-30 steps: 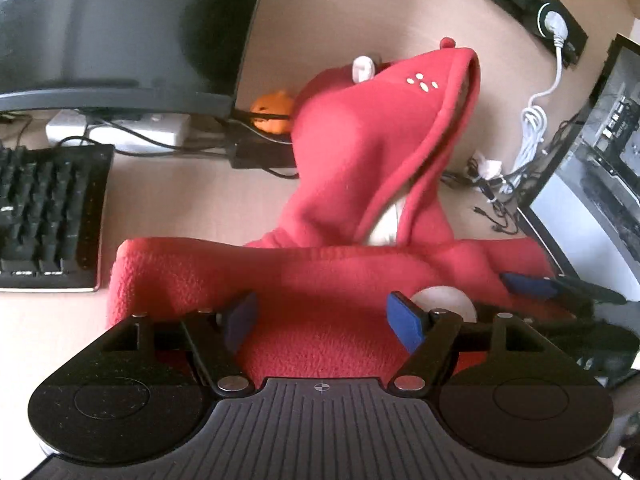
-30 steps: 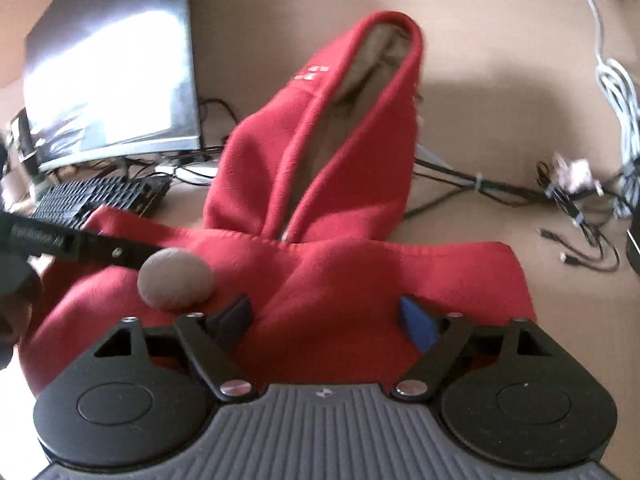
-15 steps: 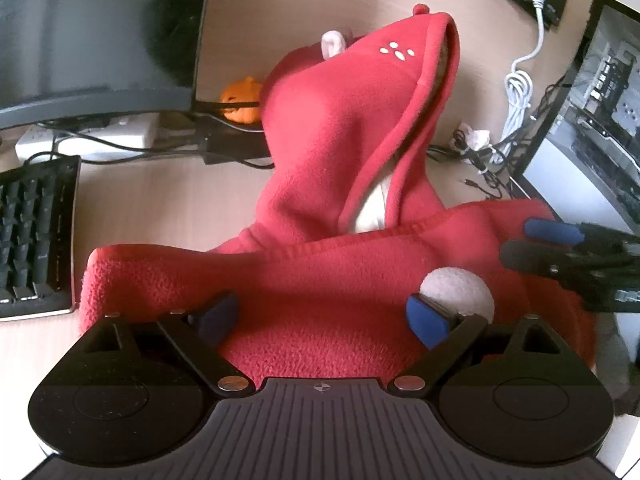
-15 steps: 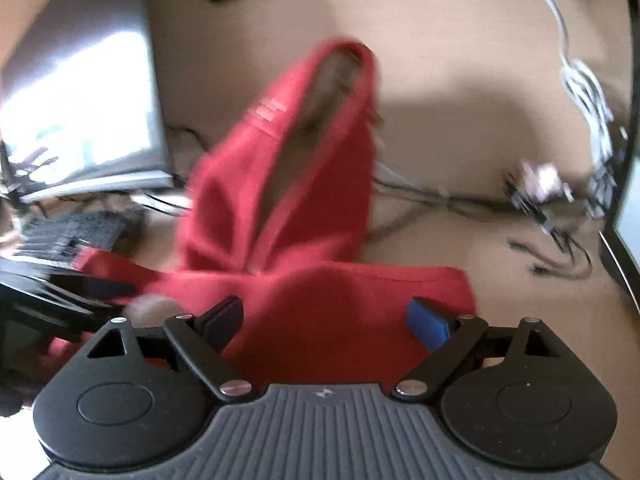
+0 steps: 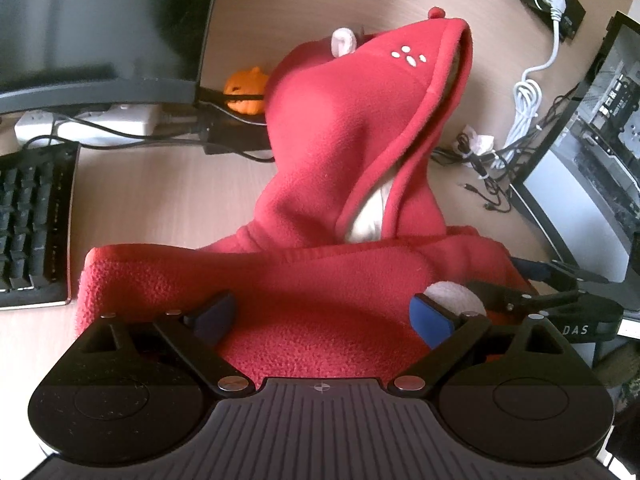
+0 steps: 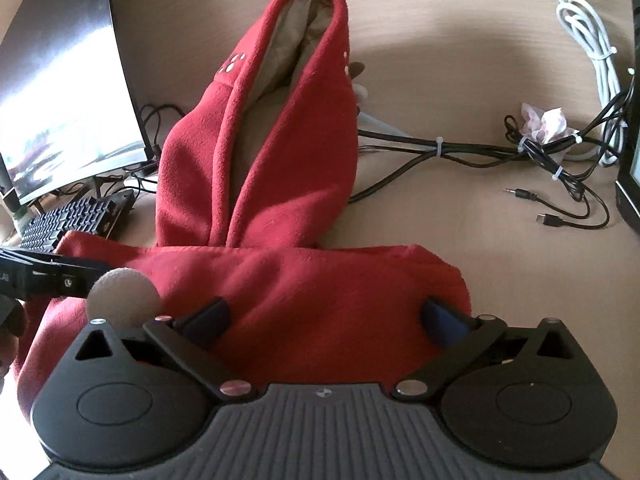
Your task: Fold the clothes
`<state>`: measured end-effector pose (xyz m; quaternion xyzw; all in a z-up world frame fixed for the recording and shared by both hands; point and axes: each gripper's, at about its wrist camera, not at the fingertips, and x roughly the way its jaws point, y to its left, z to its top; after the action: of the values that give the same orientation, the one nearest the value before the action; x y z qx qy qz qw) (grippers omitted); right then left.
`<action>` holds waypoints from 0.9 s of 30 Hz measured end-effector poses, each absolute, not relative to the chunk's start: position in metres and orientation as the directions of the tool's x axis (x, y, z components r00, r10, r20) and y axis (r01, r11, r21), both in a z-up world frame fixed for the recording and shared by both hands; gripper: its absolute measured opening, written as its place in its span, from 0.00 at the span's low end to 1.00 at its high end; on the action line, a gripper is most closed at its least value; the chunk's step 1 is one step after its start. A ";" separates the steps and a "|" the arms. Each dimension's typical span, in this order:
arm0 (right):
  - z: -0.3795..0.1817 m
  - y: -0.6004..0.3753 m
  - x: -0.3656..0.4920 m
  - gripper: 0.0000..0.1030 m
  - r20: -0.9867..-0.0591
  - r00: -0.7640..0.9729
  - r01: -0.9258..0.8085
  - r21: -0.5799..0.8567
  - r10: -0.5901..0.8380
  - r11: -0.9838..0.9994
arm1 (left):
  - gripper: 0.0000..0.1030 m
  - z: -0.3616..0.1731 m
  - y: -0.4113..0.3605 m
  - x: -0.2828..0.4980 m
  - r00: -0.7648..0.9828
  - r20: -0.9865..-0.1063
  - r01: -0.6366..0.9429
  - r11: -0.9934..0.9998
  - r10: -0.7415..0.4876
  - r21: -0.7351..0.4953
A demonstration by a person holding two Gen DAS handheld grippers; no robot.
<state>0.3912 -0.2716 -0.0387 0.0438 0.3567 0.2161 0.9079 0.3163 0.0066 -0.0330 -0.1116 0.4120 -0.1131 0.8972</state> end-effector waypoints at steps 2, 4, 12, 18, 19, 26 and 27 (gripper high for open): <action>-0.038 -0.272 0.392 1.00 -0.639 0.639 -0.367 0.237 0.429 0.900 | 0.94 -0.031 0.006 0.315 0.634 -0.715 0.116 0.951 -0.293 -0.287; -0.036 -0.271 0.394 1.00 -0.660 0.615 -0.370 0.241 0.431 0.897 | 0.94 -0.029 0.006 0.313 0.634 -0.716 0.117 0.951 -0.292 -0.285; -0.026 -0.269 0.391 1.00 -0.682 0.609 -0.390 0.188 0.406 0.901 | 0.94 -0.019 0.005 0.301 0.637 -0.710 0.113 0.947 -0.302 -0.301; 0.007 -0.278 0.376 1.00 -0.583 0.728 -0.368 0.113 0.362 0.923 | 0.94 -0.013 0.006 0.285 0.631 -0.702 0.107 0.933 -0.330 -0.343; 0.007 -0.280 0.377 1.00 -0.587 0.727 -0.364 0.108 0.354 0.925 | 0.94 -0.014 0.006 0.284 0.628 -0.701 0.105 0.929 -0.338 -0.354; -0.043 -0.295 0.406 1.00 -0.731 0.581 -0.234 0.270 0.358 0.934 | 0.95 -0.031 0.009 0.290 0.622 -0.707 0.069 0.923 -0.336 -0.378; -0.043 -0.297 0.406 1.00 -0.728 0.582 -0.227 0.282 0.362 0.932 | 0.95 -0.030 0.010 0.291 0.623 -0.707 0.060 0.921 -0.335 -0.384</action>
<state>0.4059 -0.2967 -0.0427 0.0795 0.4259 0.1661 0.8858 0.2911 0.0097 -0.0304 -0.1641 0.4194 -0.1114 0.8858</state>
